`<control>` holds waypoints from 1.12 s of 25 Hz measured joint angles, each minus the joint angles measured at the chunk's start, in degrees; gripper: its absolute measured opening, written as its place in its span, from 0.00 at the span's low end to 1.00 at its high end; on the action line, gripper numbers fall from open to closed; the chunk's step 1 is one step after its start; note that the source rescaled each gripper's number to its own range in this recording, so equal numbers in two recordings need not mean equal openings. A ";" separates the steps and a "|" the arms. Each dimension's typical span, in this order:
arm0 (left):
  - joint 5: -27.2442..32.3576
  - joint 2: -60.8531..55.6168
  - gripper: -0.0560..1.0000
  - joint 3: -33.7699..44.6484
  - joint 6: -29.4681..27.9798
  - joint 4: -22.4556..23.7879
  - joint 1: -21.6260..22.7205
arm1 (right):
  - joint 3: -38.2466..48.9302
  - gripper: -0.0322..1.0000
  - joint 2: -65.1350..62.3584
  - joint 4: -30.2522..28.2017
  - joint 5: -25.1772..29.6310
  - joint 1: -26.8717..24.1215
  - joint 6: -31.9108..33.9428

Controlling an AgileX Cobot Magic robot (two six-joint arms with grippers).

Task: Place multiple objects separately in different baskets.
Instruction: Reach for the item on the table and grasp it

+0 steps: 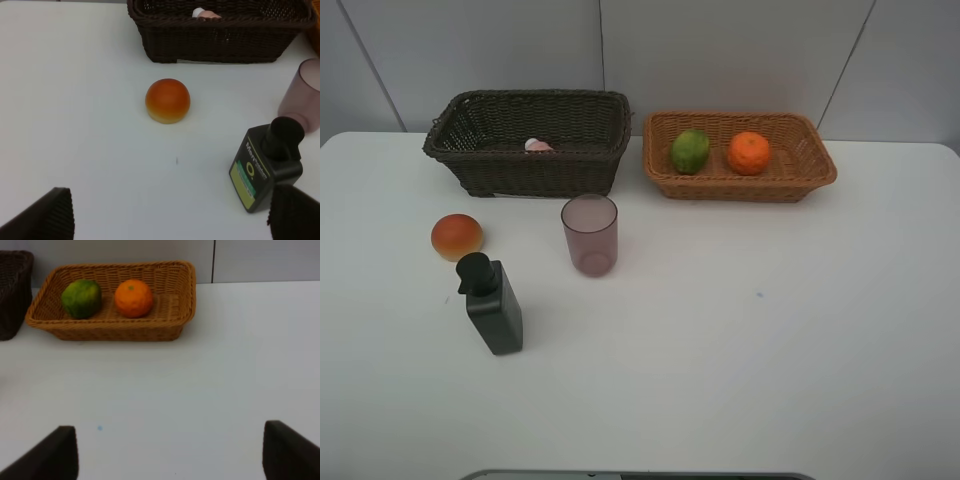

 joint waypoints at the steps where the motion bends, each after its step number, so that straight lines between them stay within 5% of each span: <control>1: 0.00 0.00 1.00 0.00 0.00 0.00 0.00 | 0.00 0.56 0.00 0.00 0.00 0.00 0.00; 14: -4.45 3.34 1.00 -2.41 -0.18 -0.92 -2.49 | 0.00 0.56 0.00 0.00 0.00 0.00 0.00; 22: -12.21 22.15 1.00 -4.63 -0.18 -0.39 -9.39 | 0.00 0.56 0.00 0.00 0.00 0.00 0.00; 28: -16.83 39.65 1.00 -7.72 -0.13 -0.02 -9.94 | 0.00 0.56 0.00 0.00 0.00 0.00 0.00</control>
